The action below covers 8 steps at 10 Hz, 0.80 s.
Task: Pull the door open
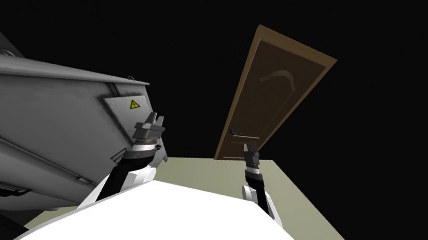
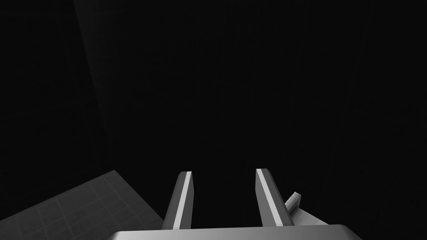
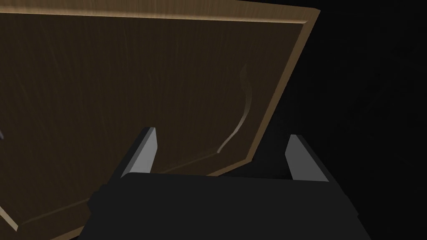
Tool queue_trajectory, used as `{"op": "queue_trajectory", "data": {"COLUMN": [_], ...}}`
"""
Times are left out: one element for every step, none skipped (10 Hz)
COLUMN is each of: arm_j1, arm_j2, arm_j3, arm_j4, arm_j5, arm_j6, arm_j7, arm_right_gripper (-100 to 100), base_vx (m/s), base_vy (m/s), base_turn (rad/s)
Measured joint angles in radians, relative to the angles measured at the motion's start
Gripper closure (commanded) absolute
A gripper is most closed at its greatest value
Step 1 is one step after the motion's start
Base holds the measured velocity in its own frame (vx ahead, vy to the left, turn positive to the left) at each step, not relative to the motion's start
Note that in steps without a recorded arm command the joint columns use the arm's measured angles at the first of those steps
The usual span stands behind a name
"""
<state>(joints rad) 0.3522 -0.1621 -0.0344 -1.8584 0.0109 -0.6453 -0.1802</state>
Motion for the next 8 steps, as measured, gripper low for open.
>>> {"op": "queue_trajectory", "data": {"arm_j1": [-0.009, -0.017, -0.022, -0.025, -0.033, -0.041, -0.048, -0.054], "arm_j2": [-0.003, -0.012, -0.019, -0.024, -0.027, -0.034, -0.043, -0.057], "arm_j3": [0.001, 0.0, 0.004, 0.005, 0.008, 0.007, 0.006, 0.005], "arm_j4": [0.021, 0.049, 0.077, 0.099, 0.128, 0.152, 0.184, 0.21], "arm_j5": [-0.001, -0.004, -0.006, -0.007, -0.008, -0.01, -0.013, -0.018], "arm_j6": [0.001, 0.002, -0.001, -0.004, -0.005, -0.009, -0.012, -0.009], "arm_j7": [0.0, -0.002, -0.004, -0.005, -0.004, -0.006, -0.008, -0.014], "arm_right_gripper": [-100, -100, -100, -100, -100, -100, -100, -100], "base_vx": [0.052, 0.065, 0.055, 0.053, 0.049, 0.066, 0.078, 0.05], "base_vy": [-0.025, -0.033, -0.034, -0.033, -0.029, -0.038, -0.043, -0.037], "base_turn": [0.066, 0.114, 0.041, 0.069, 0.04, 0.068, 0.109, 0.052]}}
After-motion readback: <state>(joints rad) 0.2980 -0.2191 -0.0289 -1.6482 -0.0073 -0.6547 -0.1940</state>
